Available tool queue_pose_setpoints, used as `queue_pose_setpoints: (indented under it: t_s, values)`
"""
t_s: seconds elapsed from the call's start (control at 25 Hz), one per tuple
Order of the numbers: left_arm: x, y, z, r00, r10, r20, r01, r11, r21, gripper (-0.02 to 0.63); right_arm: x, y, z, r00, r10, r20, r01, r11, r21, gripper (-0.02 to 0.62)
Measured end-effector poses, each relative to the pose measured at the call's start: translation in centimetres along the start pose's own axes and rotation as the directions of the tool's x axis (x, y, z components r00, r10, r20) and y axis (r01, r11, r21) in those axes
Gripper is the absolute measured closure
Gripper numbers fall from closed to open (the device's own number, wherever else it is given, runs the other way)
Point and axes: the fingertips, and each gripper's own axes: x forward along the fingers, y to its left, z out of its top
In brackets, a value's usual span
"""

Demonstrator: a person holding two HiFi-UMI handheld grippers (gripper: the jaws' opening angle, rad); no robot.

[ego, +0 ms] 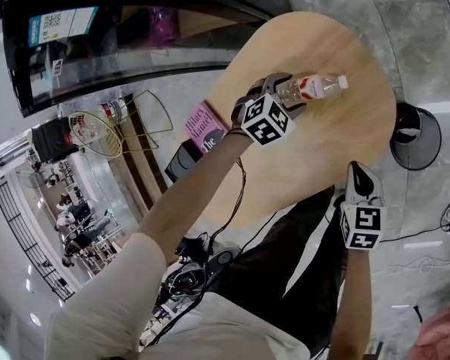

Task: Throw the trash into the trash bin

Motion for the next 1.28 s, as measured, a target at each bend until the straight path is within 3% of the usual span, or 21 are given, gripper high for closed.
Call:
queue_pose_setpoints:
  t_s: [0.32,0.72,1.28]
  values:
    - [1.2,-0.2,-0.8,0.998,0.01,-0.056,-0.006,0.997,0.072,0.294,0.0,-1.0,-0.3,1.0,-0.016,0.001,0.016,1.0,0.019,0.584]
    - [0.4,-2.0,0.3,0.998,-0.019,-0.052,0.025,0.993,0.117,0.331,-1.2,-1.6,-0.4,1.0,-0.026,0.013,0.025,0.999,0.024,0.584]
    - [0.3,-8.2,5.9,0.997,-0.08,-0.015,0.081,0.983,0.165,0.331,-5.5,-4.5,-2.1,0.997,-0.068,0.043,0.065,0.996,0.061,0.584]
